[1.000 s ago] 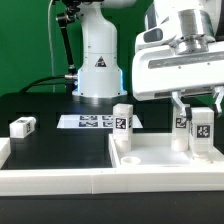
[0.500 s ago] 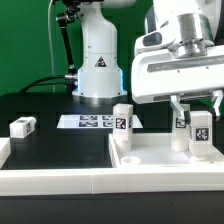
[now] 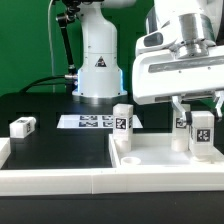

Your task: Assemble square table

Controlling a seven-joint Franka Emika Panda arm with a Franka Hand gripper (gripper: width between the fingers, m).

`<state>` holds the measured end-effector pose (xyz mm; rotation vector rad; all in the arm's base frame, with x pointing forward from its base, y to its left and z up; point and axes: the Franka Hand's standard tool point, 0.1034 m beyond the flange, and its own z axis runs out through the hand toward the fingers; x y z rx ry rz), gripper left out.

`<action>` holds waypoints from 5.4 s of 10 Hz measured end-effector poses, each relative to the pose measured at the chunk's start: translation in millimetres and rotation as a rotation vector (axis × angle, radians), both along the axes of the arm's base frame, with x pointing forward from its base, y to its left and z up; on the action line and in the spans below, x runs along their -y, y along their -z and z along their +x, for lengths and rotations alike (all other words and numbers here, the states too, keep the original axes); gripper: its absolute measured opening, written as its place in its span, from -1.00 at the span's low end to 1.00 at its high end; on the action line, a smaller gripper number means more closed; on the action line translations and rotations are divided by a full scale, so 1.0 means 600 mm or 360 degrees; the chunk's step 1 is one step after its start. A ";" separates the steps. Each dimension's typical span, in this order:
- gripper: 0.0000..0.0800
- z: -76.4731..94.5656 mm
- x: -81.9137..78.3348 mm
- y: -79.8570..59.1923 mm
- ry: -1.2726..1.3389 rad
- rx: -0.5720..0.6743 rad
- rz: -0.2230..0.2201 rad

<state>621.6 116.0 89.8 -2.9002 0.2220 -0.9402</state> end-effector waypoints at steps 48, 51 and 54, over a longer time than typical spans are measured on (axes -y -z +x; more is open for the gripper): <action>-0.27 0.028 0.024 0.002 0.0068 -0.0984 0.0336; -0.27 0.017 0.021 0.002 0.0600 -0.0985 0.0483; -0.27 0.013 0.022 0.003 0.1101 -0.0996 0.0637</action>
Offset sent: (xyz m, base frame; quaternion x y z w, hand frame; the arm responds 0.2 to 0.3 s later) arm 0.0002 0.0139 -0.0030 0.0357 0.0030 0.0990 0.9944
